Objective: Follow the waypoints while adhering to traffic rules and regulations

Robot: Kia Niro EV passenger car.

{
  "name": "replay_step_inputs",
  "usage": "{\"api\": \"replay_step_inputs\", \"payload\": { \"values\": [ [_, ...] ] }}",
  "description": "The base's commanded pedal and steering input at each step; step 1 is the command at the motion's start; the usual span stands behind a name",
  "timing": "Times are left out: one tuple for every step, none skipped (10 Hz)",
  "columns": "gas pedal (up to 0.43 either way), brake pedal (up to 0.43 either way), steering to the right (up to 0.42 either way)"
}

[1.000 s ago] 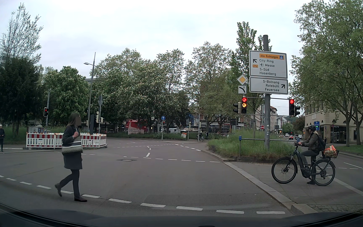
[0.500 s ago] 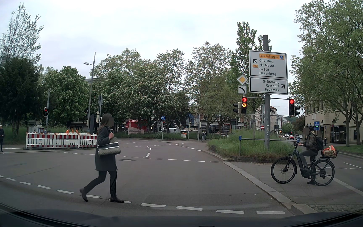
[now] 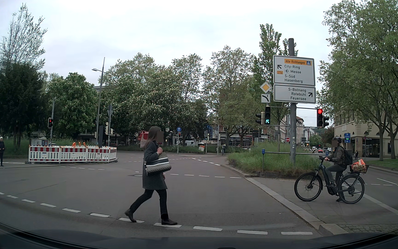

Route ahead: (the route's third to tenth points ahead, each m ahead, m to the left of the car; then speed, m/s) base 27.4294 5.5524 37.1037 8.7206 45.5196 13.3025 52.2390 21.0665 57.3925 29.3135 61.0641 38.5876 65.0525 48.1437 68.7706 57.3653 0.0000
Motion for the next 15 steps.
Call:
{"api": "replay_step_inputs", "payload": {
  "values": [
    [0.0, 0.293, -0.037],
    [0.0, 0.293, -0.037],
    [0.0, 0.213, -0.037],
    [0.0, 0.091, -0.037],
    [0.0, 0.012, -0.037],
    [0.0, 0.0, -0.037],
    [0.0, 0.0, -0.037],
    [0.0, 0.0, -0.037],
    [0.0, 0.0, -0.037],
    [0.0, 0.0, -0.037],
    [0.0, 0.006, -0.038],
    [0.0, 0.012, -0.037],
    [0.0, 0.0, -0.038],
    [0.0, 0.0, -0.039],
    [0.0, 0.0, -0.038]
  ]
}}
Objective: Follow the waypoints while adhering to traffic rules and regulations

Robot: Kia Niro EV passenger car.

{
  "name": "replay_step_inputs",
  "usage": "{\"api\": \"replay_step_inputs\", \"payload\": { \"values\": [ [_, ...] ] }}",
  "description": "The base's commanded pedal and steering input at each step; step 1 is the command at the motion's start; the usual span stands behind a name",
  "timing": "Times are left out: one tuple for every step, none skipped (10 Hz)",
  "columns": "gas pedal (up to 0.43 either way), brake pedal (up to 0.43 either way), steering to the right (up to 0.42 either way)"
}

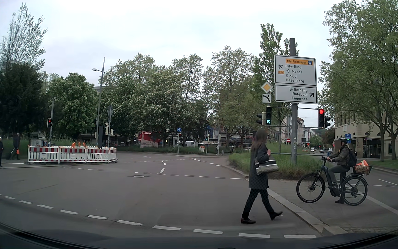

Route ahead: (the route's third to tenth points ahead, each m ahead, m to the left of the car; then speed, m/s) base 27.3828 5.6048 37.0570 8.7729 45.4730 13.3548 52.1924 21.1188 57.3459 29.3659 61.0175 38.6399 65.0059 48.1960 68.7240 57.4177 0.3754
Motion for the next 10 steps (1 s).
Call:
{"api": "replay_step_inputs", "payload": {
  "values": [
    [0.0, 0.0, -0.039],
    [0.0, 0.0, -0.038],
    [0.008, 0.0, -0.039],
    [0.067, 0.0, -0.039],
    [0.118, 0.0, -0.039],
    [0.169, 0.0, -0.039],
    [0.197, 0.0, -0.039],
    [0.197, 0.0, -0.039],
    [0.22, 0.0, -0.039],
    [0.26, 0.0, -0.034]
  ]
}}
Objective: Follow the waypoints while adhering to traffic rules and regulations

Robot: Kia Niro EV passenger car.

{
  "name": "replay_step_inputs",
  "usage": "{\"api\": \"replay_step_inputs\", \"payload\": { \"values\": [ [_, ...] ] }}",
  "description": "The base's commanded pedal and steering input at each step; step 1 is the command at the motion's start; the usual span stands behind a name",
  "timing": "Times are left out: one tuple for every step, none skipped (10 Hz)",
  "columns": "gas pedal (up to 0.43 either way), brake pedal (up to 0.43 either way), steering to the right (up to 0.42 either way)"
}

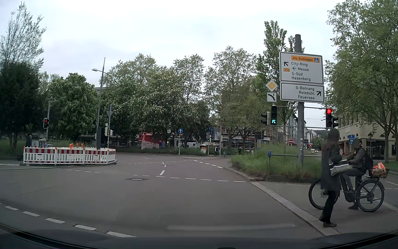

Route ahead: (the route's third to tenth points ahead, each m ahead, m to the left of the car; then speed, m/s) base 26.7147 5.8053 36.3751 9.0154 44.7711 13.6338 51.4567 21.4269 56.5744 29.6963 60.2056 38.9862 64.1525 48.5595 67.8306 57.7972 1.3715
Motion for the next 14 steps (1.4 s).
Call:
{"api": "replay_step_inputs", "payload": {
  "values": [
    [0.287, 0.0, -0.026],
    [0.311, 0.0, -0.011],
    [0.319, 0.0, -0.001],
    [0.331, 0.0, 0.002],
    [0.35, 0.0, 0.003],
    [0.37, 0.0, 0.005],
    [0.39, 0.0, 0.004],
    [0.398, 0.0, 0.0],
    [0.398, 0.0, 0.0],
    [0.398, 0.0, -0.003],
    [0.398, 0.0, -0.007],
    [0.398, 0.0, -0.011],
    [0.39, 0.0, -0.011],
    [0.39, 0.0, -0.011]
  ]
}}
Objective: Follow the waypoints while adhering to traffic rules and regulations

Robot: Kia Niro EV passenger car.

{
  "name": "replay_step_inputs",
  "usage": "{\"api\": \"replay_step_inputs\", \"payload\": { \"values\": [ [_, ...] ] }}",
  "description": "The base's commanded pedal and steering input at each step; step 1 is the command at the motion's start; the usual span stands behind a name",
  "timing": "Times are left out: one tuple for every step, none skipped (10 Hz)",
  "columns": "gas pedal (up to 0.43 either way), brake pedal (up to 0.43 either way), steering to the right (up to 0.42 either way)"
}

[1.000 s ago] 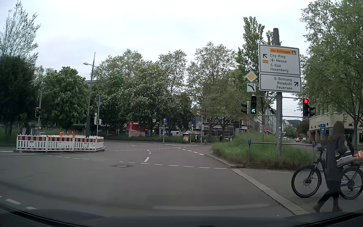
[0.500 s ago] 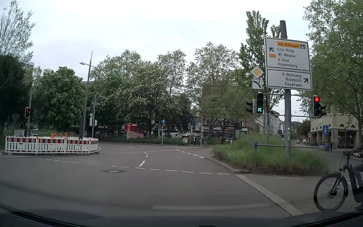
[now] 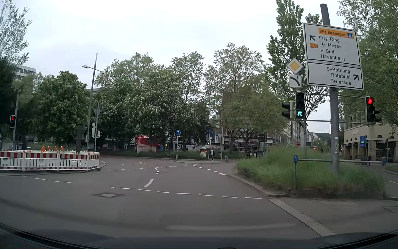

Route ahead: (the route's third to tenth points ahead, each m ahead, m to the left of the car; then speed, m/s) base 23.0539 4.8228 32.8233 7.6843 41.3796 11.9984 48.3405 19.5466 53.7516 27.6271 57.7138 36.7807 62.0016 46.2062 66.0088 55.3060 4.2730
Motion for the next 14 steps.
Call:
{"api": "replay_step_inputs", "payload": {
  "values": [
    [0.378, 0.0, -0.011],
    [0.378, 0.0, -0.014],
    [0.378, 0.0, -0.02],
    [0.378, 0.0, -0.025],
    [0.378, 0.0, -0.028],
    [0.37, 0.0, -0.028],
    [0.358, 0.0, -0.028],
    [0.358, 0.0, -0.028],
    [0.35, 0.0, -0.028],
    [0.339, 0.0, -0.028],
    [0.331, 0.0, -0.028],
    [0.331, 0.0, -0.03],
    [0.331, 0.0, -0.035],
    [0.331, 0.0, -0.039]
  ]
}}
